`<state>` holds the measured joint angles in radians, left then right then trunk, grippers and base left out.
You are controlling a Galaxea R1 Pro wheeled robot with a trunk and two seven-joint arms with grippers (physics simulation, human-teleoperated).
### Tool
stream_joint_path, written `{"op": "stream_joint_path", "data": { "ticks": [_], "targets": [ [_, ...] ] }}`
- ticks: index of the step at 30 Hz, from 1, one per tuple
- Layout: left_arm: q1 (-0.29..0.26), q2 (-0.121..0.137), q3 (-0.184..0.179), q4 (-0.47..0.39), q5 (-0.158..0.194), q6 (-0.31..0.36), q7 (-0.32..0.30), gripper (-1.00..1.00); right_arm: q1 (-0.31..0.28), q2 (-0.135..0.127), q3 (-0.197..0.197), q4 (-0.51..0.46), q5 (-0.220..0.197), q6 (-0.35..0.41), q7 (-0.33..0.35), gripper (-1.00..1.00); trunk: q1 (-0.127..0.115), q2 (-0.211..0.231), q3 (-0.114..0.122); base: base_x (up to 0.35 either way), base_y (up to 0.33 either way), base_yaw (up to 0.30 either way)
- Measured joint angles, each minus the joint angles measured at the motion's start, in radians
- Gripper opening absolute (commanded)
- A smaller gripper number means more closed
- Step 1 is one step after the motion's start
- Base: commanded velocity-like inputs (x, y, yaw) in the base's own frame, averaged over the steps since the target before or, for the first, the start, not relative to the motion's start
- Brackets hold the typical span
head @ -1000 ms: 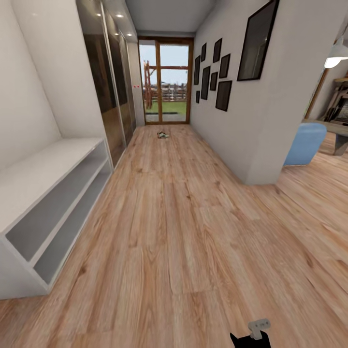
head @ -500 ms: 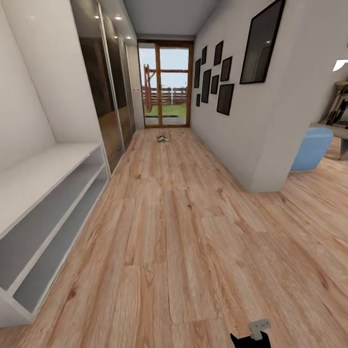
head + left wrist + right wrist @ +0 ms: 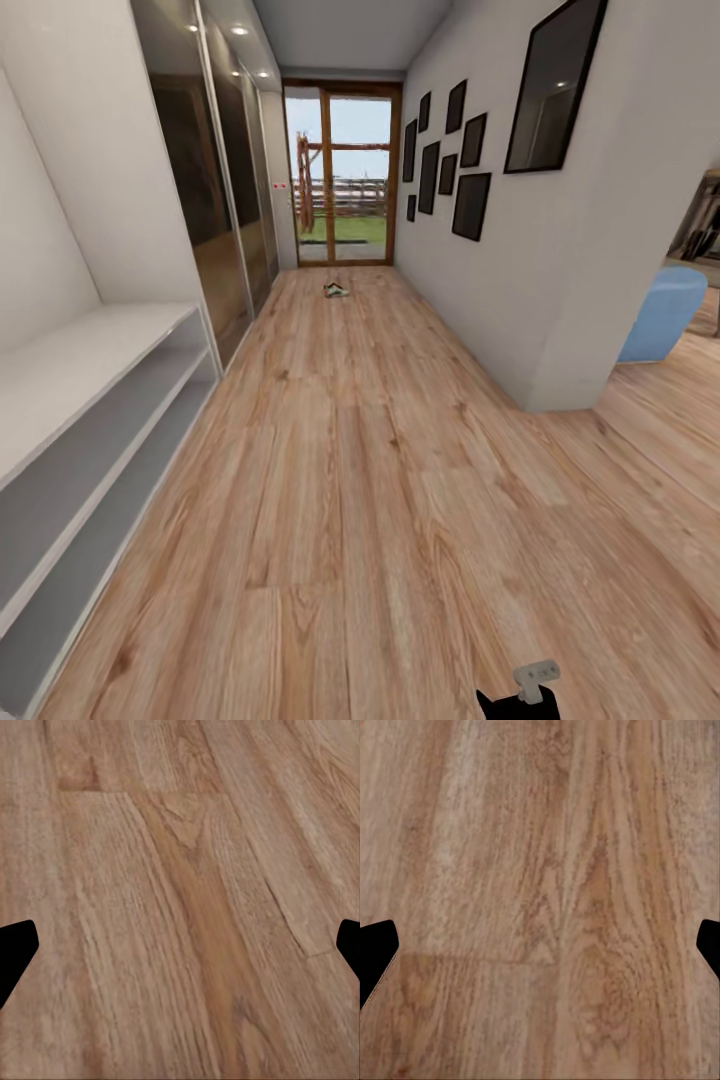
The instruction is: Pick up the two gym shoes and the two sandals from the corridor floor and place them onto the hallstand (shoe rack) in the corridor, making sure they are on the rack and not on the floor. Arrange them so the two gym shoes are next to each other and the two sandals are next to each other.
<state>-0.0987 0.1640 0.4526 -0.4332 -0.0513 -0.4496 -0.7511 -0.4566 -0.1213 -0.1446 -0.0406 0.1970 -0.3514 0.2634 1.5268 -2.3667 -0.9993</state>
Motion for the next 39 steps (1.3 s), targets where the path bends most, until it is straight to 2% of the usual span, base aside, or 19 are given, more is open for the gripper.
{"op": "stream_joint_path", "data": {
  "ticks": [39],
  "targets": [
    [0.000, 0.000, 0.000, 0.000, 0.000, 0.000, 0.000, 1.00, 0.002, -0.001, 0.000, 0.000, 0.000, 0.000, 0.000, 1.00, 0.000, 0.000, 0.000, 0.335, 0.000, 0.000]
  ]
}}
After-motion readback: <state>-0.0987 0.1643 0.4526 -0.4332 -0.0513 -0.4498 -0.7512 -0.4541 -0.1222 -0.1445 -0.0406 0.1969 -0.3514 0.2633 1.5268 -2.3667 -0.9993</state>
